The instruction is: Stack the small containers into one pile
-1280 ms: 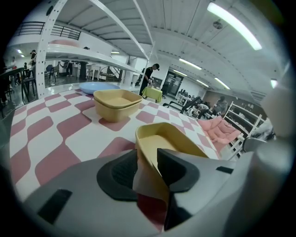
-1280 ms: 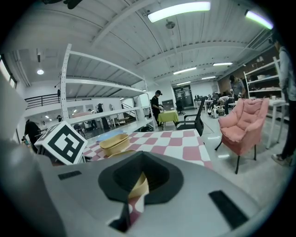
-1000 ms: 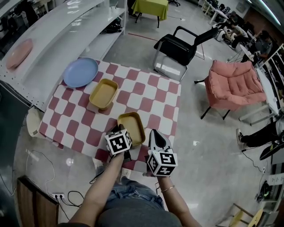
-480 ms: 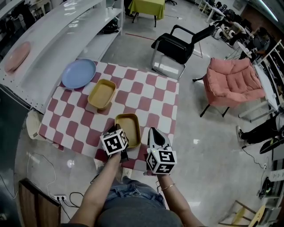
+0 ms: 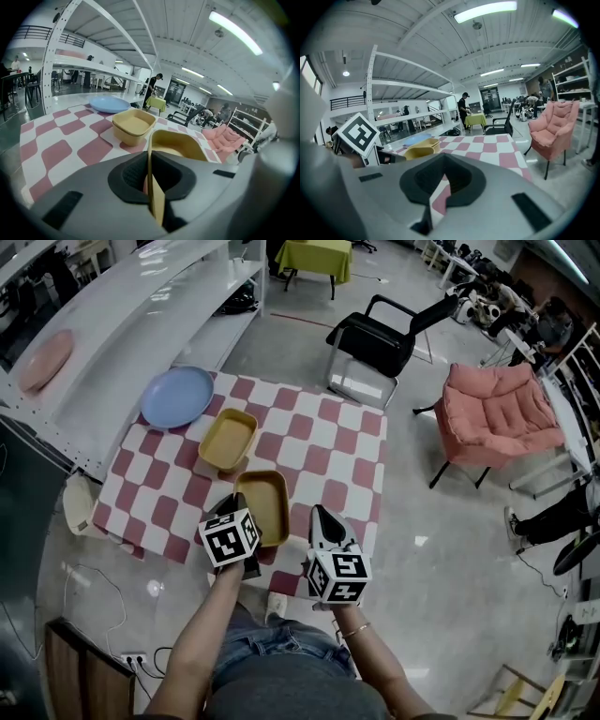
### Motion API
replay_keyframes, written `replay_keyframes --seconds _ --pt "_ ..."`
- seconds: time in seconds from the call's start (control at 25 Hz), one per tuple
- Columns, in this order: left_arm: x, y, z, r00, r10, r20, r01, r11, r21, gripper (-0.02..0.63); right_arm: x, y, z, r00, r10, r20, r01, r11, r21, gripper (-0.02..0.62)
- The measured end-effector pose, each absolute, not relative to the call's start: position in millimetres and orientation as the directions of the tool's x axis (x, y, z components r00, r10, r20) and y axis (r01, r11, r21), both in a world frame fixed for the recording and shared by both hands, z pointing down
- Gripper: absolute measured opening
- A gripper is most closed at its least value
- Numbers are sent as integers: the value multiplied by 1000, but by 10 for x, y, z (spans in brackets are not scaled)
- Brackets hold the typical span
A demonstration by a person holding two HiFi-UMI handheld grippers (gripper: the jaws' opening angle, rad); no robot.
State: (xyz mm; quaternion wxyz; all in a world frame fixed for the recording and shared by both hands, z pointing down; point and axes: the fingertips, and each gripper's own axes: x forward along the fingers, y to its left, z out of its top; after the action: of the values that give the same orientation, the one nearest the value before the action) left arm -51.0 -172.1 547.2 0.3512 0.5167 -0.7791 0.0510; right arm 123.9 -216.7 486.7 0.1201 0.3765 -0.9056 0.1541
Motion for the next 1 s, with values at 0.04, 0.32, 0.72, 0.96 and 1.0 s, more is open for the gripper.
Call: replay_keyframes --seconds 0.04,0.32,0.72,0.96,1.0 --pt "-571 -1701 5440 -220 -772 596 -842 458 283 30 1190 -2150 4862 -691 -641 333 -715 673 -188 9" --pt "-1016 -1571 5254 -224 -790 570 -840 454 299 31 761 -2022 4829 -715 -616 332 -689 701 -185 9" --pt "-1624 -1627 5124 -203 -811 550 -872 405 276 31 164 -1980 4843 -706 -618 346 -697 694 -181 9" --pt "-2017 -1788 4990 -179 -832 525 -891 364 273 31 -211 -2005 4826 -688 -638 346 -716 675 -178 9" --pt "-2072 -1824 4966 -171 -836 521 -894 354 275 31 -268 -2016 4824 -683 -643 347 -720 671 -176 9"
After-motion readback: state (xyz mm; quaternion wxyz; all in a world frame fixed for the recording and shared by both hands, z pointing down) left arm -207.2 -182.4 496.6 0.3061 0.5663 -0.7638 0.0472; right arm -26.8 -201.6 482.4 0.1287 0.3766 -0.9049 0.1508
